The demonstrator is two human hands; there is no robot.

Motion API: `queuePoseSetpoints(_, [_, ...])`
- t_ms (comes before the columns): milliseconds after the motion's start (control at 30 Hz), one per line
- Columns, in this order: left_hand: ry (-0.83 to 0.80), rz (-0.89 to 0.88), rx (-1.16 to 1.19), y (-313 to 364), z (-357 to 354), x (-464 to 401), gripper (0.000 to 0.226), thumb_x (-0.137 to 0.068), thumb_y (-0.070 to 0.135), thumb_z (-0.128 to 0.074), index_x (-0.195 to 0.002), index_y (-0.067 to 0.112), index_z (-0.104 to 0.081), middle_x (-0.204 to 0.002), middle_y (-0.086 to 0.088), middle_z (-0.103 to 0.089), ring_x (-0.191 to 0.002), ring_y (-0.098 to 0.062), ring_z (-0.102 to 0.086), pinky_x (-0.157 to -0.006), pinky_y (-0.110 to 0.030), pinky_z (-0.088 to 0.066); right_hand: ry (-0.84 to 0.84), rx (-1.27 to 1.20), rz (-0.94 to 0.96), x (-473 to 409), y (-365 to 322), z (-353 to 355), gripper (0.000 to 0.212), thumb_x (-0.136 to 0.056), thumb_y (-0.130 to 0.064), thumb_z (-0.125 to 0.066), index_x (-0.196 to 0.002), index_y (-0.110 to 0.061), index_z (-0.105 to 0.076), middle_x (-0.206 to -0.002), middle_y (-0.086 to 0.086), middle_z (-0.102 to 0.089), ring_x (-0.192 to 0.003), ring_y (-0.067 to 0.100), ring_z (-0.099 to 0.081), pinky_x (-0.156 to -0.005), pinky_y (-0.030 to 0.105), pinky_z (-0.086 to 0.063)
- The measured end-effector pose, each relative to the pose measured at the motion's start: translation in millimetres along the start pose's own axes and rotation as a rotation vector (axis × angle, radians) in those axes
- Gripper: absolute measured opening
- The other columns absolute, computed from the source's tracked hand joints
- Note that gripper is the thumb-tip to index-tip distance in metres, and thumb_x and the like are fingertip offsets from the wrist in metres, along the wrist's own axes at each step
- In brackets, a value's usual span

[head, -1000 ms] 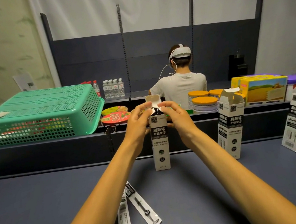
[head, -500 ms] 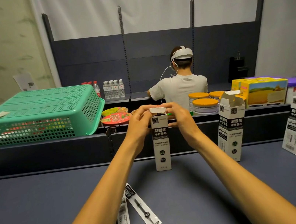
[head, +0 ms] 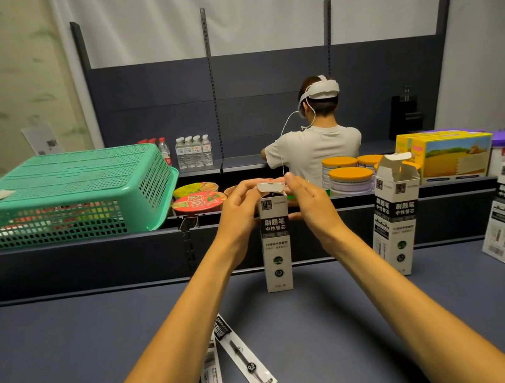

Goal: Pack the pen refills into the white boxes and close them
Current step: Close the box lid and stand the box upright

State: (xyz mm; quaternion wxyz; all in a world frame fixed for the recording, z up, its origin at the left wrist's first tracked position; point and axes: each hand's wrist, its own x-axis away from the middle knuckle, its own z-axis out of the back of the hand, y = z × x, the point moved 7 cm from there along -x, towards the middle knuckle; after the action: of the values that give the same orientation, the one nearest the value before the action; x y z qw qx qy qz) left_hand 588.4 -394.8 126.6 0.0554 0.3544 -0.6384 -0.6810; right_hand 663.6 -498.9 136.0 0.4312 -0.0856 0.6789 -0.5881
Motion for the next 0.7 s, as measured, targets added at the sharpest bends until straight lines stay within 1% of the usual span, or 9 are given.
queuePoseSetpoints(133, [-0.013, -0.003, 0.006, 2, -1, 1, 0.020, -0.100, 0.028, -0.046, -0.104, 0.022, -0.065, -0.110, -0.007, -0.066, -0.104, -0.022, -0.063, -0.074, -0.031, -0.052, 0.041, 0.013, -0.009, -1, 2, 2, 0.022, -0.102, -0.033, -0.047, -0.111, -0.023, -0.064, -0.099, -0.009, -0.069, -0.089, 0.003, -0.067, -0.061, 0.017, -0.054])
queuePoseSetpoints(233, [-0.023, 0.018, 0.032, 2, -2, 2, 0.028, -0.099, 0.035, -0.044, -0.106, 0.019, -0.066, -0.108, -0.005, -0.068, -0.105, -0.022, -0.063, -0.080, -0.037, -0.052, 0.038, 0.037, 0.002, -1, 3, 2, 0.017, -0.101, -0.032, -0.048, -0.106, -0.029, -0.063, -0.101, -0.009, -0.069, -0.092, 0.003, -0.066, -0.062, 0.018, -0.054])
queuePoseSetpoints(300, [-0.035, 0.033, 0.049, 2, -3, 3, 0.031, -0.098, 0.039, -0.044, -0.103, 0.020, -0.068, -0.106, -0.005, -0.069, -0.106, -0.023, -0.062, -0.085, -0.040, -0.052, 0.027, 0.032, 0.010, 0, 2, 2, 0.017, -0.101, -0.031, -0.048, -0.106, -0.028, -0.064, -0.103, -0.007, -0.068, -0.093, 0.003, -0.065, -0.061, 0.016, -0.054])
queuePoseSetpoints(400, [-0.028, 0.021, 0.033, 2, -2, 4, 0.023, -0.098, 0.033, -0.047, -0.102, 0.022, -0.068, -0.106, -0.006, -0.068, -0.107, -0.024, -0.062, -0.086, -0.040, -0.052, 0.020, 0.009, 0.018, 1, 2, 1, 0.017, -0.101, -0.027, -0.049, -0.103, -0.029, -0.066, -0.105, -0.005, -0.069, -0.092, 0.002, -0.067, -0.060, 0.016, -0.053])
queuePoseSetpoints(500, [-0.026, 0.008, 0.021, 1, -1, 4, 0.020, -0.099, 0.027, -0.047, -0.103, 0.020, -0.065, -0.108, -0.008, -0.066, -0.106, -0.023, -0.062, -0.082, -0.036, -0.052, 0.016, 0.015, 0.030, 1, 2, 1, 0.018, -0.101, -0.027, -0.049, -0.102, -0.031, -0.066, -0.107, -0.004, -0.069, -0.094, 0.003, -0.067, -0.062, 0.017, -0.054])
queuePoseSetpoints(633, [-0.018, -0.013, 0.004, 1, -1, 2, 0.017, -0.098, 0.020, -0.048, -0.100, 0.020, -0.065, -0.110, -0.008, -0.064, -0.106, -0.023, -0.062, -0.080, -0.034, -0.054, 0.019, 0.010, 0.033, 0, 7, 3, 0.018, -0.101, -0.026, -0.050, -0.108, -0.027, -0.066, -0.110, -0.002, -0.068, -0.098, 0.008, -0.067, -0.066, 0.020, -0.056])
queuePoseSetpoints(700, [-0.007, -0.025, 0.003, 0, -2, 1, 0.017, -0.098, 0.019, -0.048, -0.101, 0.020, -0.065, -0.110, -0.009, -0.064, -0.104, -0.022, -0.063, -0.078, -0.032, -0.054, 0.054, 0.009, 0.018, -1, 11, 3, 0.022, -0.101, -0.029, -0.049, -0.113, -0.023, -0.066, -0.110, -0.002, -0.068, -0.100, 0.011, -0.066, -0.068, 0.021, -0.057])
